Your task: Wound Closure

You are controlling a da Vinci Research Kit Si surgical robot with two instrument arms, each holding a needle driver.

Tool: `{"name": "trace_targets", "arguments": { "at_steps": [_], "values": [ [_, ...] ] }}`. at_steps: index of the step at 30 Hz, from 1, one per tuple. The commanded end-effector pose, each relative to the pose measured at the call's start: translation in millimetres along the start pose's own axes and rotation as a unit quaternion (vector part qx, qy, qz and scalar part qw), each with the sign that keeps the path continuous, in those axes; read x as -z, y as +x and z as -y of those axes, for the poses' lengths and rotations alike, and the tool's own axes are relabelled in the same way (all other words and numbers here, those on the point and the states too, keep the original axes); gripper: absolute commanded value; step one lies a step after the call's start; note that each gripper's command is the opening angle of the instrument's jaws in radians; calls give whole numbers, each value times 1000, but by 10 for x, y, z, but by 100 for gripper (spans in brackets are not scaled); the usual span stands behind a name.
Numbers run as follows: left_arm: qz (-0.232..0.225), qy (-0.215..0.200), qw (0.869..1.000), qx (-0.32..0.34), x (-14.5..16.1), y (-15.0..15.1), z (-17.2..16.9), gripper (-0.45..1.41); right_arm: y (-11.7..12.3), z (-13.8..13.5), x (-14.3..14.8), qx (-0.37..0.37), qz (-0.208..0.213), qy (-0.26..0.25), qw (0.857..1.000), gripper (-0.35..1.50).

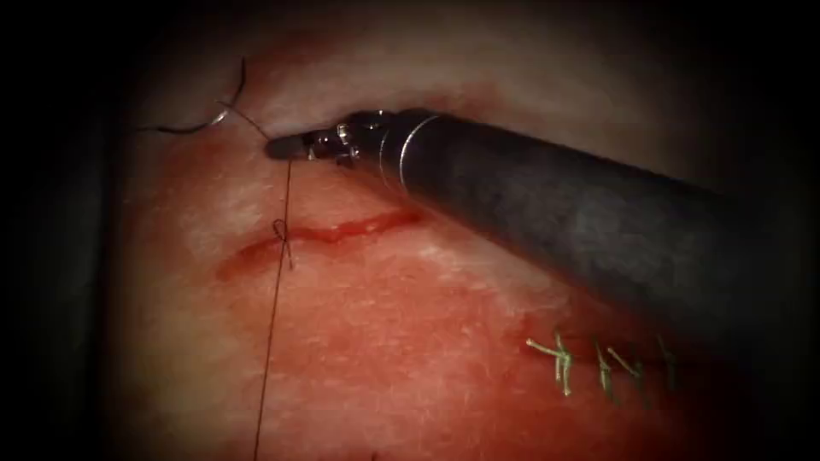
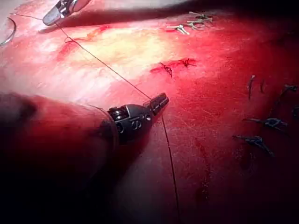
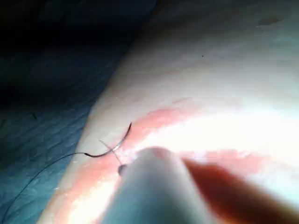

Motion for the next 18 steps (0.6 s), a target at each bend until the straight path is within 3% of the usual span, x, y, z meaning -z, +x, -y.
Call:
{"name": "trace_targets", "arguments": {
  "at_steps": [1, 6, 18],
  "values": [
    [-1, -2, 1000, 2, -8, -4, -9, -45, 9, -1, -10, 4, -1, 1, 1000, -35],
    [-6, -14, 1000, -1, -9, -3, -24, -45, 6, -1, -10, 5, 0, 2, 1000, -35],
    [-72, -66, 995, -12, -15, 18, -54, -45, -3, 3, -9, 6, 2, 7, 1000, -35]
  ]
}}
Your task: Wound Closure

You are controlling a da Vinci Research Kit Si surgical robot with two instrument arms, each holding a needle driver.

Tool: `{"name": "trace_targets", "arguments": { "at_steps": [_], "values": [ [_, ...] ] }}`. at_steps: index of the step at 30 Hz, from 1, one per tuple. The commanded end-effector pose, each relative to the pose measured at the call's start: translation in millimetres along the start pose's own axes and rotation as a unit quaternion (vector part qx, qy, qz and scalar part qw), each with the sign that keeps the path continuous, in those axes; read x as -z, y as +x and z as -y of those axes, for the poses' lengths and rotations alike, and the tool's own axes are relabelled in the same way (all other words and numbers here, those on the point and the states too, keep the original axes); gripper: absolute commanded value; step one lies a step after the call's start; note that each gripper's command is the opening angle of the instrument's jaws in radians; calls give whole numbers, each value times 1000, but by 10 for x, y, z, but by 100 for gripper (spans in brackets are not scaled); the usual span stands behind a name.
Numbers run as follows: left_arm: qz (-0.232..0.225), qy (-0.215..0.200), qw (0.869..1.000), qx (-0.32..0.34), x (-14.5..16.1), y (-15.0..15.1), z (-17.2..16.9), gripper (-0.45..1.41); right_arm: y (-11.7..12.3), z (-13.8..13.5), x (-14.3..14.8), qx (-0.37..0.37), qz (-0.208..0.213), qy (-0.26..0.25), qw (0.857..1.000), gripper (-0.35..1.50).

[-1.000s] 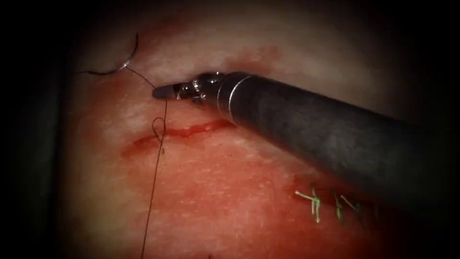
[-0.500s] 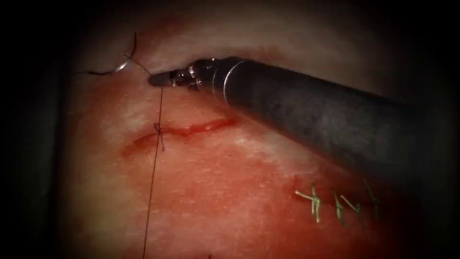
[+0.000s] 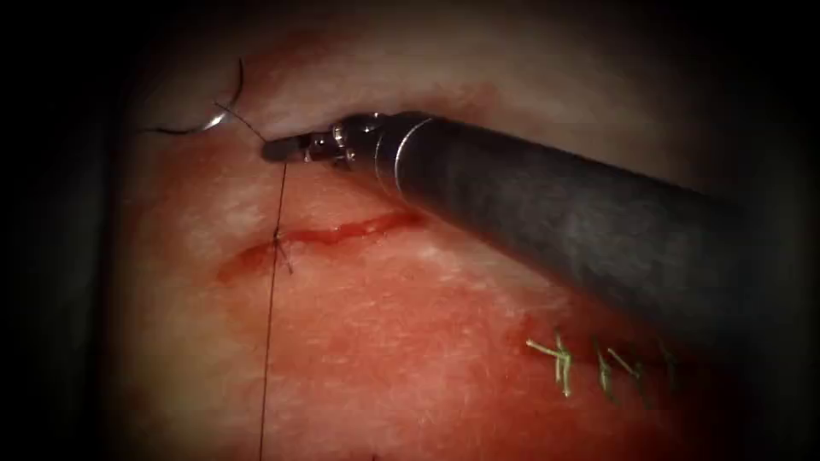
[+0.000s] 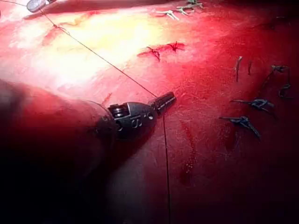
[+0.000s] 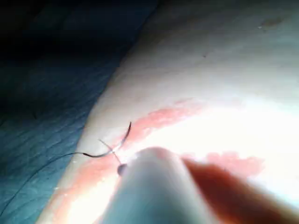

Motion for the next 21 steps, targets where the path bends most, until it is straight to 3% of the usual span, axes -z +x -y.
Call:
{"name": "trace_targets", "arguments": {
  "at_steps": [1, 13, 18, 19, 21],
  "values": [
    [-5, -5, 1000, 0, -9, -4, -7, -45, 5, 2, -9, 1, 0, 2, 1000, -35],
    [-21, -34, 999, -7, -22, -1, -15, -45, 8, 0, -2, 11, 1, -2, 1000, -35],
    [11, -7, 1000, 8, -14, -5, 5, -45, 7, 3, 4, 168, 6, 11, 986, -35],
    [17, 7, 1000, 10, -11, -7, 11, -45, 7, 4, 6, 191, 6, 12, 981, -25],
    [29, 35, 999, 19, 1, -14, 27, -45, 8, 5, 11, 253, 1, 15, 967, 34]
  ]
}}
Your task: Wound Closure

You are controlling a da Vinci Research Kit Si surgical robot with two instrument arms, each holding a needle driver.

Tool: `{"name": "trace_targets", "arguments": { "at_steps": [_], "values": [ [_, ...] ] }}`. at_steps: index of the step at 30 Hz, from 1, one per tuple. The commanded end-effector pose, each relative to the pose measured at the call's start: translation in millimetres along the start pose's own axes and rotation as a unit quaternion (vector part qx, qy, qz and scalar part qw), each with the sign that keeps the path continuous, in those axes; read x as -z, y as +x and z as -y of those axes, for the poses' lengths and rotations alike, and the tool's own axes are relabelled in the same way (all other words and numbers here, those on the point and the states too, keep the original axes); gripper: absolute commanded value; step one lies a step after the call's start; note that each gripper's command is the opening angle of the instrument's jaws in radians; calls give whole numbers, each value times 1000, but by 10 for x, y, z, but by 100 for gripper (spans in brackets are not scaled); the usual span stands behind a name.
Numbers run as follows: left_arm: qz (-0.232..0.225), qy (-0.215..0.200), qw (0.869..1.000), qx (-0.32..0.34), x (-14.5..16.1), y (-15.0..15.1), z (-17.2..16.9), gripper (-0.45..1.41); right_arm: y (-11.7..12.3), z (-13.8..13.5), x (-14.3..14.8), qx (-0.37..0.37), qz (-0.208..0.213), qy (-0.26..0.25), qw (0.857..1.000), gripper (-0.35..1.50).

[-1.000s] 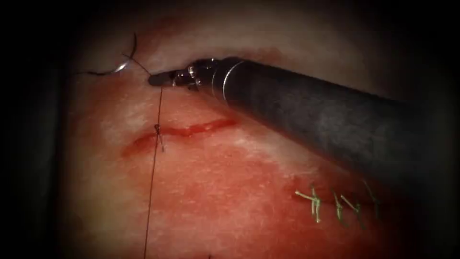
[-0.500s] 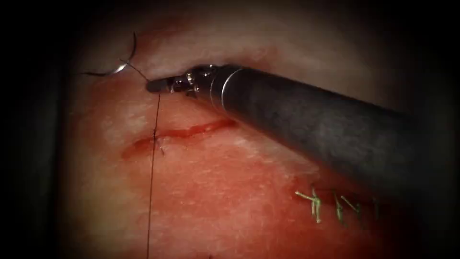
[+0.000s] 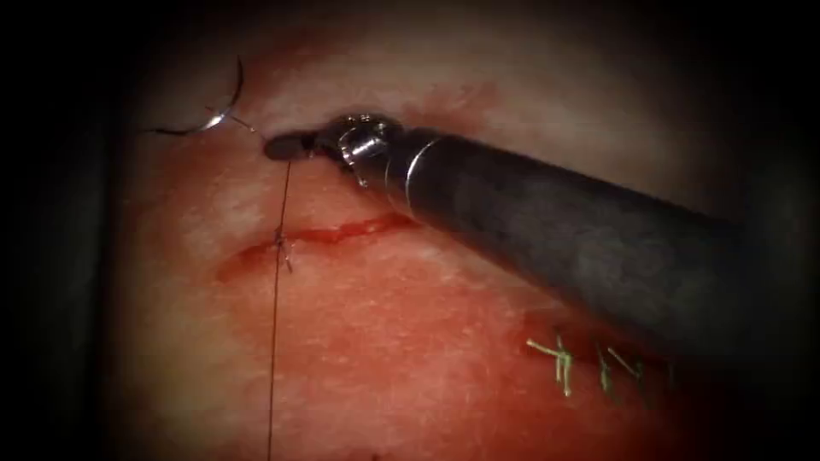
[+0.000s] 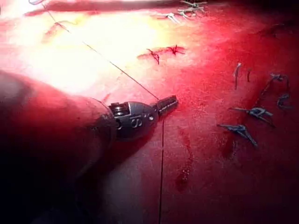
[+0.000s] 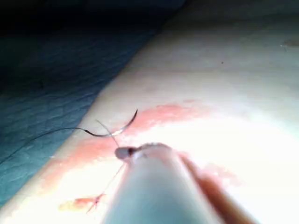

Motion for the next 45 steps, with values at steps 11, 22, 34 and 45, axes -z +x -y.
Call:
{"name": "trace_targets", "arguments": {
  "at_steps": [11, 22, 34, 45],
  "values": [
    [32, 65, 997, 23, 29, -11, 77, -45, 20, 0, 47, 208, -28, 21, 977, 145],
    [67, 128, 989, 4, 73, -12, 176, -45, 5, 23, 92, 265, -34, 36, 963, 148],
    [97, 150, 983, -32, 85, -23, 248, -45, -2, 47, 92, 278, -39, 47, 959, 101],
    [104, 155, 981, -44, 76, -72, 292, -45, -13, 49, 52, 272, -23, 89, 958, -23]
  ]
}}
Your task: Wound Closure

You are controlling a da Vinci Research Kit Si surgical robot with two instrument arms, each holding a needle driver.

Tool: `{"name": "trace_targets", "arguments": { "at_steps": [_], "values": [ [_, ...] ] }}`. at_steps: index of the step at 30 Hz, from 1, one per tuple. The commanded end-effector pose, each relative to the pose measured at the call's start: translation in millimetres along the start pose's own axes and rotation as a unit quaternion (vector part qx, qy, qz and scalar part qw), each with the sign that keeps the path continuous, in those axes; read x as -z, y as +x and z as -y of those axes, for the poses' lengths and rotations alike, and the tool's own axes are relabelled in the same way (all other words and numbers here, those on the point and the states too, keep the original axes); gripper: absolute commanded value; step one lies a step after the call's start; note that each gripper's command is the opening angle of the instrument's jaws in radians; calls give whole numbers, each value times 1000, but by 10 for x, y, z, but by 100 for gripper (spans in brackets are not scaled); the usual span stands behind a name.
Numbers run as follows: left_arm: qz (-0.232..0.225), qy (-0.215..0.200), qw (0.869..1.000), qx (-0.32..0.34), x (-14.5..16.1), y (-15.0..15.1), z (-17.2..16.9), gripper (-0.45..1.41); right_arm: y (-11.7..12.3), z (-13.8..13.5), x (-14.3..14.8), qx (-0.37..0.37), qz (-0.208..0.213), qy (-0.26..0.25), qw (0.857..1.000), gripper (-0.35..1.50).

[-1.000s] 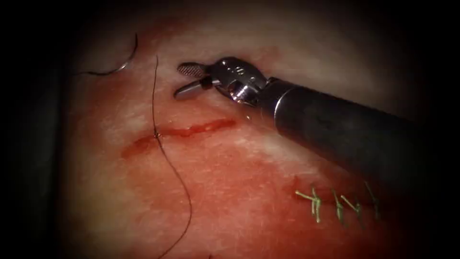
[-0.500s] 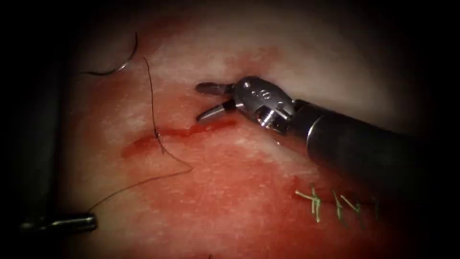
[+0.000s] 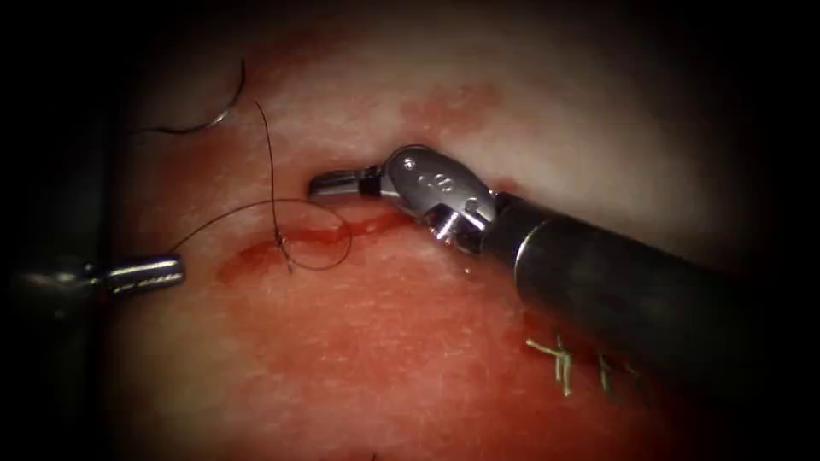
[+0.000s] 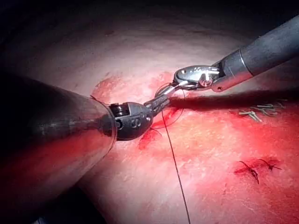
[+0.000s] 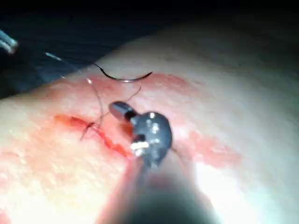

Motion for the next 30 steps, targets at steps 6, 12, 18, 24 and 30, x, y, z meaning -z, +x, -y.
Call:
{"name": "trace_targets", "arguments": {
  "at_steps": [6, 12, 18, 24, 30],
  "values": [
    [-1, -2, 1000, 3, -23, -34, 9, -45, -5, -6, -26, 9, -16, 15, 1000, -5],
    [1, -2, 1000, 4, -39, -60, 16, -45, 0, -1, -26, 8, -34, 13, 999, 0],
    [24, 10, 1000, -1, -73, -111, 17, -45, 6, 6, -28, -13, -69, 3, 998, 24],
    [33, 2, 999, -10, -91, -127, 3, -45, 9, 4, -36, -28, -88, -28, 995, 39],
    [40, -7, 999, -11, -103, -141, -14, -45, 13, -4, -38, -56, -104, -69, 991, 37]
  ]
}}
